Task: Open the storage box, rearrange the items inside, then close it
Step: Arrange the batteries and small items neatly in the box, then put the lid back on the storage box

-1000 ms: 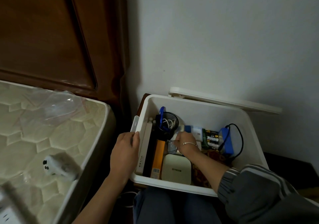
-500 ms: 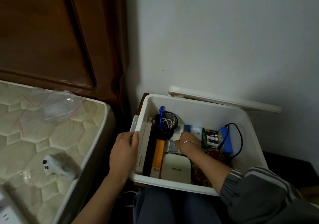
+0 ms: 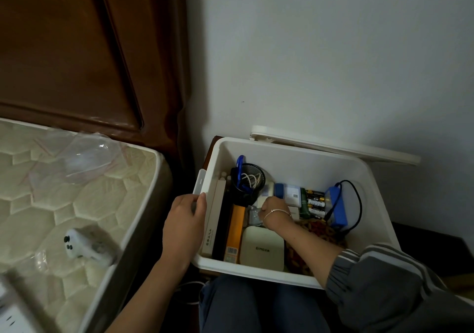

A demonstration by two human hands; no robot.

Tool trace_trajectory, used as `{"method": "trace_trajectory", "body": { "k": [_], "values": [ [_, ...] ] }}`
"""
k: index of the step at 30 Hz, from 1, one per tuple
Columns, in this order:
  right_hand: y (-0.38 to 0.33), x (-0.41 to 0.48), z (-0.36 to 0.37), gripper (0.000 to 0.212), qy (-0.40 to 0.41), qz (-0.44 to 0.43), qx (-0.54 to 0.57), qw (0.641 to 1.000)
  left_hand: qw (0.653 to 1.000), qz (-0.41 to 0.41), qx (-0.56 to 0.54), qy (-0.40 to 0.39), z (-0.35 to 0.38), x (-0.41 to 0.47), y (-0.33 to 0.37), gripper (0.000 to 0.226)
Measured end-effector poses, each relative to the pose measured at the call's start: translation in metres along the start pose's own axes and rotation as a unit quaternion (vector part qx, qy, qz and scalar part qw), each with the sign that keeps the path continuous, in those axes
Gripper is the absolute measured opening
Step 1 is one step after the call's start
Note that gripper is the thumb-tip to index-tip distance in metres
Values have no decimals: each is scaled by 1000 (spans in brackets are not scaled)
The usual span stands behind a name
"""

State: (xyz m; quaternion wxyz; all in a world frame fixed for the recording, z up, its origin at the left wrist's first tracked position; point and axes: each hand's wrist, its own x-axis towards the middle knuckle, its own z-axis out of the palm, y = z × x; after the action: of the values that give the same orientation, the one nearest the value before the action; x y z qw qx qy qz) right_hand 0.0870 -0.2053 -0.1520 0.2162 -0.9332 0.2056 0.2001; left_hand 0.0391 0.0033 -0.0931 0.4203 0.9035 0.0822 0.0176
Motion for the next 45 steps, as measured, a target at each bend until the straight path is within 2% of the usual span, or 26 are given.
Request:
{"method": "trace_trajectory", "body": {
  "k": [8, 13, 19, 24, 28, 31, 33, 36, 39, 41, 43, 45],
  "values": [
    [6, 13, -8, 20, -2, 42, 71, 997, 1000, -4, 4, 5, 0, 0, 1, 37],
    [9, 18, -9, 20, -10, 13, 63, 998, 1000, -4, -1, 7, 0, 0, 0, 35],
    [6, 14, -7, 24, 38, -25, -22, 999, 1000, 1, -3, 13, 2, 0, -1, 33],
    [3, 8, -9, 21, 14, -52, -49, 997, 1000, 4, 8, 9, 3, 2, -3, 34],
    [4, -9, -40, 19, -9, -75, -14, 997, 1000, 13, 12, 12, 2, 2, -2, 31],
    [15, -41, -76, 12, -14, -146, 86, 985, 999, 28, 42, 4, 0, 7, -5, 33],
    [34, -64, -109, 2, 21, -175, 158, 971, 997, 43, 62, 1, -5, 12, -5, 35],
    [68, -81, -160, 9, 156, -178, 199, 951, 993, 78, 83, 23, -13, 29, 11, 38],
    [103, -77, -205, 3, 310, -121, 244, 911, 990, 119, 59, 37, -13, 52, 46, 31],
    [127, -66, -228, 11, 383, -55, 235, 892, 990, 136, 22, 22, -5, 69, 71, 22],
    [143, -50, -243, 17, 416, -8, 256, 873, 995, 100, -25, 5, 5, 85, 95, 25],
    [147, -33, -252, 23, 408, 23, 285, 867, 996, 50, -68, 4, 18, 100, 116, 35]
  ]
}}
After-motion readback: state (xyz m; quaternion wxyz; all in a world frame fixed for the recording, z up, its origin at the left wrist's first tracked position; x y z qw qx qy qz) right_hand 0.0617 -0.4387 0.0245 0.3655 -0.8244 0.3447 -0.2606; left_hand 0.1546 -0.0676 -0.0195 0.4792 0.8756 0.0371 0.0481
